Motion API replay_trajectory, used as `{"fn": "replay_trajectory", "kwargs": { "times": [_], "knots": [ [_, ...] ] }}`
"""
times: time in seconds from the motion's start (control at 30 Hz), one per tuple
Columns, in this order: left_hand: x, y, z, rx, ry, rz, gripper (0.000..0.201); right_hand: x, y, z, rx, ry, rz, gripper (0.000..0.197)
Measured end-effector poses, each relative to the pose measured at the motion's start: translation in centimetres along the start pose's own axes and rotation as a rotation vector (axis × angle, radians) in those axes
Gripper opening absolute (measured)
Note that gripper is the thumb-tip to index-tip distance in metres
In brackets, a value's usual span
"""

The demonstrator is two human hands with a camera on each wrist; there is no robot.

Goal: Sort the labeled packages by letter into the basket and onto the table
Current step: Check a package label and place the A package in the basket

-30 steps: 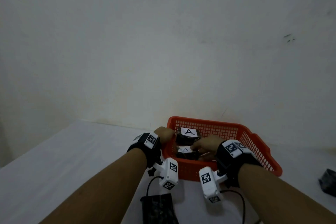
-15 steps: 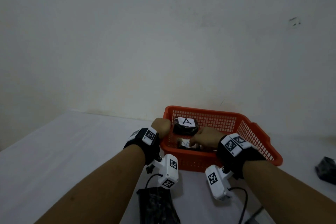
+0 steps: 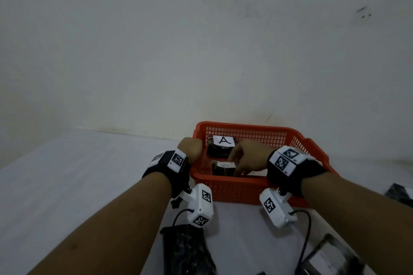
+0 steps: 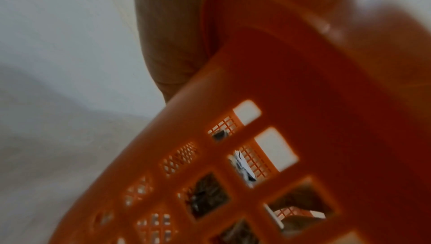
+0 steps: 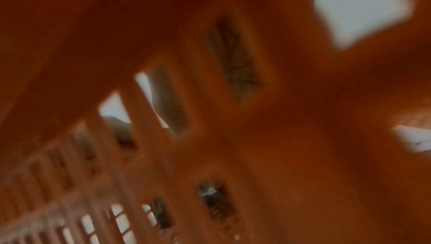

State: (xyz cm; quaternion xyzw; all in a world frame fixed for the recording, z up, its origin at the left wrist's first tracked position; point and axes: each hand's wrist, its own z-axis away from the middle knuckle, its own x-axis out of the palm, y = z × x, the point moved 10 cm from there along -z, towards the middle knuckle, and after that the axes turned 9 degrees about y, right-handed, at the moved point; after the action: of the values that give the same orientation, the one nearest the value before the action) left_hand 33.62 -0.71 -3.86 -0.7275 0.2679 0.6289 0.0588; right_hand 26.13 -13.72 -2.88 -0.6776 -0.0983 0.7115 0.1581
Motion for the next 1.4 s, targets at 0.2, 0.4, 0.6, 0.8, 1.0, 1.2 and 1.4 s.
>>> {"fn": "replay_trajectory", "kwargs": {
  "times": [0.2, 0.4, 0.6, 0.8, 1.0, 1.2, 1.4],
  "knots": [
    [0.5, -1.4, -0.1, 0.000, -0.035, -0.001, 0.034, -2.3, -0.9, -0.3, 0.014, 0.030, -0.099, 0.026],
    [-0.1, -0.4, 0.2, 0.023, -0.013, -0.039, 0.033, -0.9, 0.6, 0.4, 0.058, -0.044, -0.095, 0.020],
    [-0.8, 0.6, 1.0, -0.035, -0.035, -0.041, 0.033, -0.4, 2.1, 1.4, 0.076, -0.068, -0.035, 0.025],
    [-1.7, 1.2, 1.6, -0.114, -0.048, -0.007, 0.035, -1.7, 2.3, 2.4, 0.079, -0.079, -0.073, 0.028],
    [-0.9, -0.9, 2.0, -0.406, 0.022, 0.577, 0.032, -3.9, 0.9, 1.4, 0.034, -0.030, -0.087, 0.024],
    [-1.6, -0.6, 2.9, -0.411, 0.008, 0.459, 0.034, -5.2, 0.2, -2.1, -0.014, 0.044, -0.091, 0.030],
    [-0.9, -0.4, 2.1, -0.352, 0.007, 0.516, 0.035, -5.5, -0.2, -4.7, -0.038, 0.006, -0.082, 0.027]
  ]
}}
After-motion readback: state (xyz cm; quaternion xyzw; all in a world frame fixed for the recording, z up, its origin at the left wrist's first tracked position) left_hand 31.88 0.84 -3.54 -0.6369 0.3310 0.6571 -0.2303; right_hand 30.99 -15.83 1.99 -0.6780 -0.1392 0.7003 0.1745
